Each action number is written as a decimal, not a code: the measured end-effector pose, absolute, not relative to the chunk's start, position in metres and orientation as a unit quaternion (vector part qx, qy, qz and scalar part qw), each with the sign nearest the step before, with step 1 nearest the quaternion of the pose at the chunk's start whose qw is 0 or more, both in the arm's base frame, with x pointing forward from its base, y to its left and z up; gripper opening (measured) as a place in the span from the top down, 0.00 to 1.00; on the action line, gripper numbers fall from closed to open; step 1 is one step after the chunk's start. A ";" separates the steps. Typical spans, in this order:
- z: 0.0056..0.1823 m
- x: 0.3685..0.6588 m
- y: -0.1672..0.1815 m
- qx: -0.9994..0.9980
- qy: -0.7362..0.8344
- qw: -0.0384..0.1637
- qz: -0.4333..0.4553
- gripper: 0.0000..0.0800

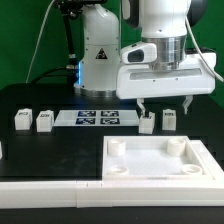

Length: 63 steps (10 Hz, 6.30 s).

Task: Assemble one leg

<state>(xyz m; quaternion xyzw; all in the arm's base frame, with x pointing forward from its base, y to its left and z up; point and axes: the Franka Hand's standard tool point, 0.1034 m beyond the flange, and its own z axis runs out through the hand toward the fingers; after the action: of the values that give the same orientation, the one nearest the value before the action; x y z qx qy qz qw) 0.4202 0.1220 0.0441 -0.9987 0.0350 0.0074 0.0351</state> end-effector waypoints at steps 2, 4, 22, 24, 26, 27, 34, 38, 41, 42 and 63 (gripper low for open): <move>0.043 0.414 0.131 -0.994 0.106 0.039 0.011 0.19; 0.046 0.405 0.136 -0.994 0.098 0.038 0.011 0.19; 0.046 0.380 0.143 -0.894 0.041 0.052 0.443 0.19; 0.039 0.371 0.154 -0.895 0.038 0.042 0.443 0.19; 0.033 0.366 0.163 -0.898 0.030 0.037 0.438 0.19; 0.029 0.364 0.166 -0.899 0.028 0.036 0.436 0.19; 0.023 0.360 0.163 -0.896 0.028 0.037 0.441 0.19; 0.019 0.357 0.155 -0.896 0.034 0.037 0.442 0.19; 0.018 0.356 0.152 -0.895 0.036 0.037 0.443 0.19; 0.018 0.356 0.152 -0.895 0.036 0.037 0.443 0.19; 0.014 0.352 0.154 -0.892 0.025 0.036 0.450 0.19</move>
Offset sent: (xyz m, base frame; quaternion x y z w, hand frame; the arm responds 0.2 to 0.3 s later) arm -0.0275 0.0097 0.0116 0.0084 -0.0041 0.0349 0.9993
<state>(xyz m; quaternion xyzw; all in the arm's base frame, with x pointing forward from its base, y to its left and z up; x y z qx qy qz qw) 0.3519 0.1543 0.0138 -0.8921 0.0251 0.4497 0.0364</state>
